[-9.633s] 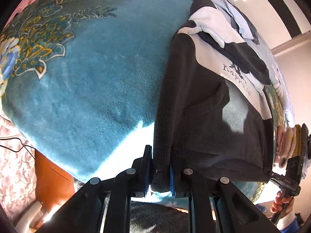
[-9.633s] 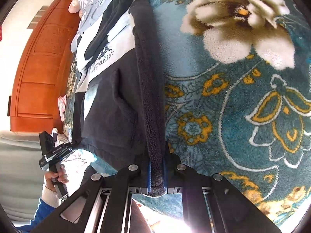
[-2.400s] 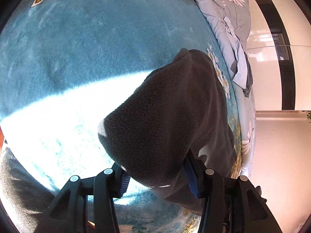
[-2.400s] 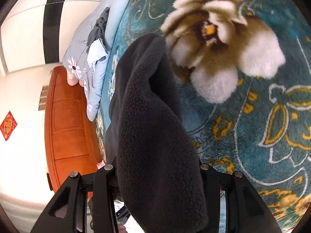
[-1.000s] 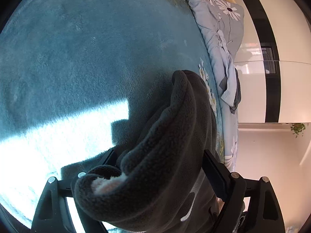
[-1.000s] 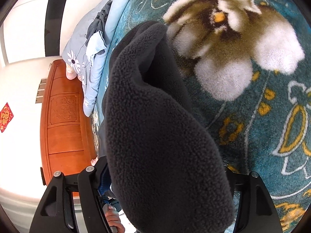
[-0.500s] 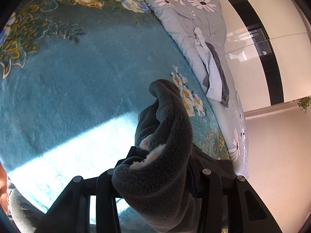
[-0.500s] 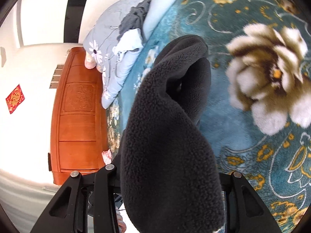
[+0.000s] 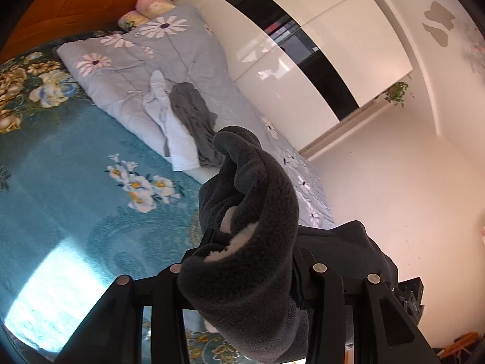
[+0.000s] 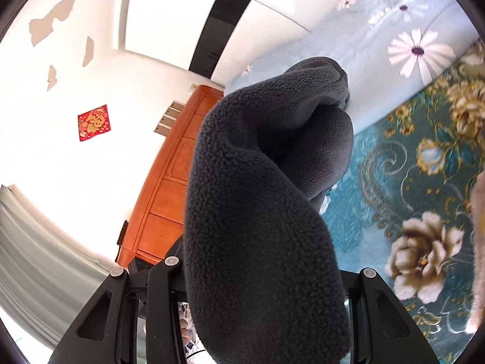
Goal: Fold clothes
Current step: 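Lift the folded jacket bundle off the blanket with both tools, then carry the jacket bundle with both tools over the stack of folded towels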
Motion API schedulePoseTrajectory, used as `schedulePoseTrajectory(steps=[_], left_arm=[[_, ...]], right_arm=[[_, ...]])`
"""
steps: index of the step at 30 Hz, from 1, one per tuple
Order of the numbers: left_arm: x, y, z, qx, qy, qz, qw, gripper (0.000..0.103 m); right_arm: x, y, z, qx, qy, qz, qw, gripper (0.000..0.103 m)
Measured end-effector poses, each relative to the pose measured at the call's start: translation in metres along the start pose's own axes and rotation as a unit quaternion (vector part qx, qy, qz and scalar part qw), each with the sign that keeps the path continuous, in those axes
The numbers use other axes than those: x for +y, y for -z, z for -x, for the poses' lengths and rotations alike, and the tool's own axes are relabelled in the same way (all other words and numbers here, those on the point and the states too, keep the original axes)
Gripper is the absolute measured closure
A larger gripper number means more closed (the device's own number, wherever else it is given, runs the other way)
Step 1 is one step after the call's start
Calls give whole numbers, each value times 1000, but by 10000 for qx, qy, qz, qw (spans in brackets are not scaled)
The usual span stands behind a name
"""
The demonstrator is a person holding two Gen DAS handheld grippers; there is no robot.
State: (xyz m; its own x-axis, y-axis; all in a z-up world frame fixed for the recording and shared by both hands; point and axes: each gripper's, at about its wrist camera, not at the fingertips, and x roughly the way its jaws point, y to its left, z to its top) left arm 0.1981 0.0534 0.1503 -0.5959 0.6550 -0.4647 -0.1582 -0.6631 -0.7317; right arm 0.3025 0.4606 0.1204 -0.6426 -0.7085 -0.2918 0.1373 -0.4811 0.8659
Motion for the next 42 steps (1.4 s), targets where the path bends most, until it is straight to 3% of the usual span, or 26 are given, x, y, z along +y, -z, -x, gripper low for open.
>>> schedulePoseTrajectory(steps=[7, 11, 13, 17, 19, 20, 22, 24, 31, 35, 42], left_arm=[[-168, 38, -42, 417, 1155, -727, 9898, 59], [-227, 80, -75, 651, 1589, -973, 9803, 59], [-239, 106, -95, 757, 1627, -1094, 9777, 59], [-208, 161, -157, 1361, 1213, -1173, 9762, 59], [-169, 182, -186, 1677, 824, -1000, 9773, 59], [-147, 190, -196, 1809, 690, -762, 9781, 59], [-103, 200, -202, 2029, 908, 176, 9748, 59], [-75, 208, -207, 2187, 1198, 825, 9649, 58], [-85, 230, -197, 2285, 1260, 516, 9640, 55], [-96, 241, -192, 2382, 1266, 373, 9622, 55], [-102, 244, -188, 2509, 1173, 40, 9609, 55]], right_arm=[[40, -46, 174, -918, 420, 914, 9907, 59], [37, -58, 268, -1340, 759, 1121, 9817, 59], [23, -58, 306, -1491, 841, 1182, 9781, 59], [-41, -48, 349, -1566, 942, 1049, 9775, 58], [-97, -41, 348, -1512, 1000, 566, 9818, 58], [-129, -32, 345, -1488, 1104, 179, 9825, 58], [-189, -16, 339, -1442, 1342, -589, 9786, 58], [-214, -14, 334, -1545, 1030, -827, 9791, 58], [-302, -8, 320, -1881, -57, -1642, 9683, 49], [-313, -7, 323, -1957, -148, -1800, 9639, 48], [-308, -24, 328, -1838, 337, -1709, 9674, 45]])
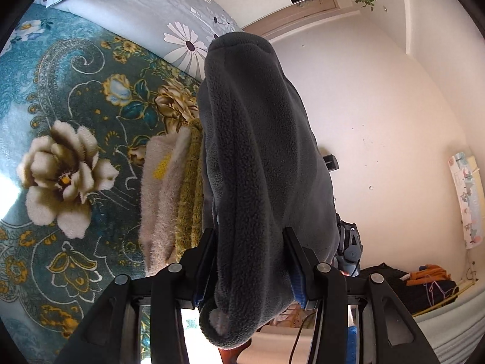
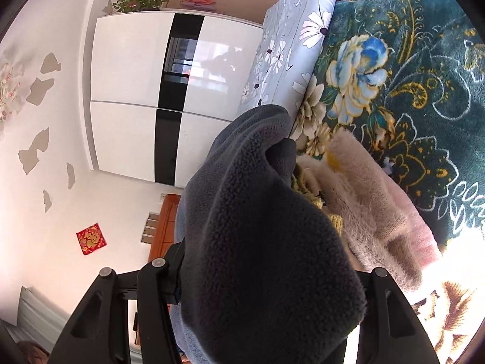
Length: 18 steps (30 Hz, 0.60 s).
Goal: Fold clothes
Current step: 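Carry the jacket bundle with both tools over the stack of folded towels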
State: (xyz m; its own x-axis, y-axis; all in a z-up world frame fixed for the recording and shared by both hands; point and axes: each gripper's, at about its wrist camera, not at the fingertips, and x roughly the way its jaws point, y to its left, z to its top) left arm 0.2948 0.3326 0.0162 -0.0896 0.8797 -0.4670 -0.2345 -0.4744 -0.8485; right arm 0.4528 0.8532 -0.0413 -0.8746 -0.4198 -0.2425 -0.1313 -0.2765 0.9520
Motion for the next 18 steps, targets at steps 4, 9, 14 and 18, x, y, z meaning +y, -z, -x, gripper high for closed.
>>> schedulePoseTrajectory(steps=[4, 9, 14, 18], left_arm=[[-5, -7, 20, -183, -344, -164, 9991, 32], [-21, -15, 45, -531, -960, -624, 9920, 32], [-36, -23, 69, -876, -1569, -1080, 9778, 32], [-58, -26, 73, -1016, -1916, -1583, 9633, 32]], right_arm=[[5, 6, 7, 30, 185, 59, 9998, 39], [-10, 11, 51, -659, 298, -479, 9962, 35], [-15, 10, 104, -2034, 1541, -1002, 9617, 35], [60, 20, 101, -2151, 2538, 335, 9425, 35]])
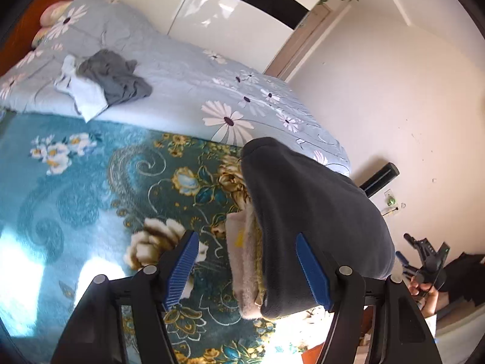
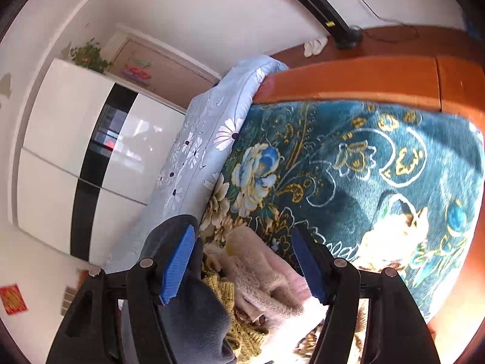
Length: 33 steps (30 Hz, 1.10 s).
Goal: Fold clothes
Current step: 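Carry the jacket bundle with both tools over the stack of folded towels, then lower the jacket onto the towel stack and open both tools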
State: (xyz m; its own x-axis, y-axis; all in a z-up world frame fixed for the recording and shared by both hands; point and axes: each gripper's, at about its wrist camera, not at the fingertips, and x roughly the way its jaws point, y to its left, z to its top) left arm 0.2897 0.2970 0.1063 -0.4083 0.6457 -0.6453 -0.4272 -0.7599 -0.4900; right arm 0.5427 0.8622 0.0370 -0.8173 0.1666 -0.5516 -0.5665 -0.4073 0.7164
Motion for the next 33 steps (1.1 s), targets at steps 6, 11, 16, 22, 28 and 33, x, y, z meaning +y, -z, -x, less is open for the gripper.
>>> schedulePoseTrajectory(steps=[6, 11, 16, 22, 28, 33], left_arm=[[-54, -6, -18, 37, -102, -968, 9952, 32], [-54, 19, -51, 519, -170, -958, 9939, 32], [-46, 46, -77, 934, -76, -790, 9925, 32], [-45, 41, -64, 772, 4, -750, 9942, 31], [-41, 53, -45, 649, 37, -790, 9948, 31], [-39, 65, -29, 559, 61, -842, 9949, 25]], right_arm=[[139, 50, -9, 249, -318, 2428, 9692, 35], [196, 127, -47, 754, -173, 4017, 9125, 35], [193, 164, -75, 779, 317, 4686, 8794, 32], [189, 181, -69, 701, 444, 4877, 8691, 21], [197, 175, -47, 471, 495, 4444, 8932, 21], [203, 182, -11, 100, 409, 4062, 9128, 21]])
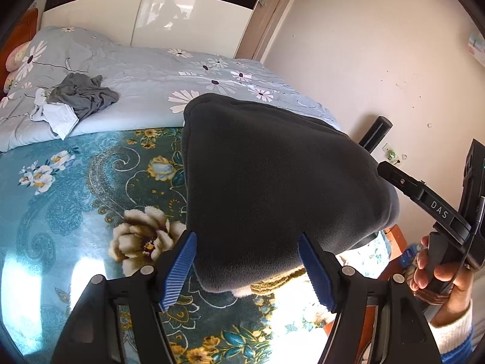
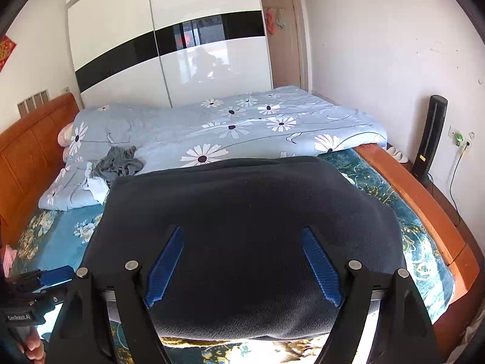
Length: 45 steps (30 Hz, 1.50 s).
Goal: Fold clothes
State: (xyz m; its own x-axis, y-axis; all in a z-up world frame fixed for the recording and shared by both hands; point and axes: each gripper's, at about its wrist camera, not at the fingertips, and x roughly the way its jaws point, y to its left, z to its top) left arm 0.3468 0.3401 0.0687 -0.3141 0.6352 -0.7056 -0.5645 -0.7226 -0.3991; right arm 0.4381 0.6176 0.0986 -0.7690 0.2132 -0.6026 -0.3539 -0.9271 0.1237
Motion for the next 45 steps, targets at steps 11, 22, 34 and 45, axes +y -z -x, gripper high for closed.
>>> schedulePoseTrajectory(steps=[11, 22, 34, 45], left_arm=[[10, 23, 14, 51, 91, -32, 9999, 2], [34, 29, 13, 173, 194, 91, 9996, 0], [44, 35, 8, 250, -76, 181, 9995, 0], [38, 43, 5, 337, -157, 5, 9993, 0]], right_arm=[[39, 67, 39, -60, 460, -462, 9979, 16], [78, 84, 10, 840, 977, -142, 9916, 1], [114, 82, 1, 1047, 1363, 473, 9840, 0], [121, 91, 4, 1231, 1545, 487, 9791, 0]])
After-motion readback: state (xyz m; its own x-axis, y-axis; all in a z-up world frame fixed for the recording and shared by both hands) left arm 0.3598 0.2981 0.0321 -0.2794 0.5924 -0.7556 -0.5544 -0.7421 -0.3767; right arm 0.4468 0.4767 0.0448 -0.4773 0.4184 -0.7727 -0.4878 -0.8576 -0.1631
